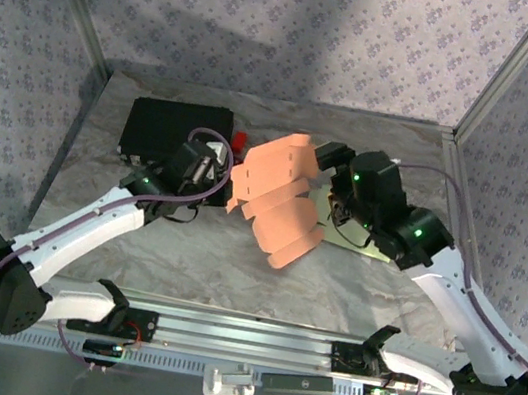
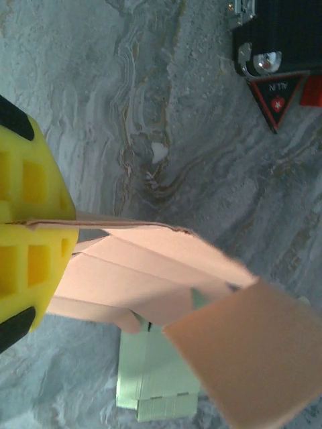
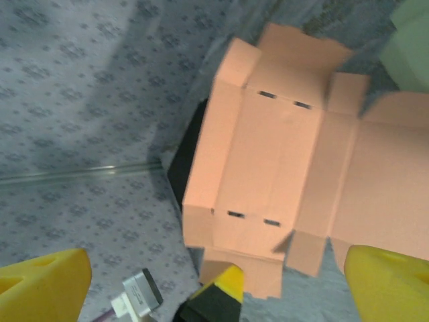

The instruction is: Fold the paper box

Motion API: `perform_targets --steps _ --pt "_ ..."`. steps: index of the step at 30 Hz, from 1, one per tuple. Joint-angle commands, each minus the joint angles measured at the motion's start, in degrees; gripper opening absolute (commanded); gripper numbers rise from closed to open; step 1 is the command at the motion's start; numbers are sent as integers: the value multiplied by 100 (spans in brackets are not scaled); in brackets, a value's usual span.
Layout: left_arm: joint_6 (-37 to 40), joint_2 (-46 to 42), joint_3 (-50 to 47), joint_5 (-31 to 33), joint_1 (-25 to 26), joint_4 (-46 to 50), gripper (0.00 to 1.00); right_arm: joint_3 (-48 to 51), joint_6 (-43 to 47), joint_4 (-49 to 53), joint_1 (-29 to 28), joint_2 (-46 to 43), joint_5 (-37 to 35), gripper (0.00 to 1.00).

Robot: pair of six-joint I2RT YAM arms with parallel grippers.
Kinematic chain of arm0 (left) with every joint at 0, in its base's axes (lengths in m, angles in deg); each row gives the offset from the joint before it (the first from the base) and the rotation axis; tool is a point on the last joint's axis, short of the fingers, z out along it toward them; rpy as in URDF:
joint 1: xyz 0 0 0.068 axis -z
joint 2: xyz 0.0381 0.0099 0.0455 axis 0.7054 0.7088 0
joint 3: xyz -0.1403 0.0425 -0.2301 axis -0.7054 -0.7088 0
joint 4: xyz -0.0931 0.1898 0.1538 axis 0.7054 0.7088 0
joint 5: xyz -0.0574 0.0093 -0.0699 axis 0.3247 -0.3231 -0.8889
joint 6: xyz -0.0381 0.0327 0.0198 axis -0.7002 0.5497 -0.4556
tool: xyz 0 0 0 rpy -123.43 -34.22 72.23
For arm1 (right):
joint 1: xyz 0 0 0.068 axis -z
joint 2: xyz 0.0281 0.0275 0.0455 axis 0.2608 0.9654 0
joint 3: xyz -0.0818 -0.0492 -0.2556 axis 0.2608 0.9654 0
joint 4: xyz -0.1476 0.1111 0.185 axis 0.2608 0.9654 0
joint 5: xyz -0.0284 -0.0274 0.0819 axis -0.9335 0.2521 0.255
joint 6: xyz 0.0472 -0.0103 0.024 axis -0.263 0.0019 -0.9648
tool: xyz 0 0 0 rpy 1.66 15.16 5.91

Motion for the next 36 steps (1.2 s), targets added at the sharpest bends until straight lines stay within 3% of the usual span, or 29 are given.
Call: perform_targets --steps 1,5,12,23,36 --pt "223 -149 -238 167 -21 -809 0 343 -312 -561 -109 86 -275 97" --pt "836 -245 -452 461 163 -1068 0 524 -529 -1219 -50 536 -47 95" --pt "1818 -545 -770 468 314 -1169 0 -91 -592 -1427 300 1660 823 92" --pt "2159 -529 -858 409 324 -1046 0 -704 -48 -1785 888 2782 2144 86" --pt "2207 -453 -874 496 324 -1014 0 -194 -228 -2648 1087 3152 2780 33"
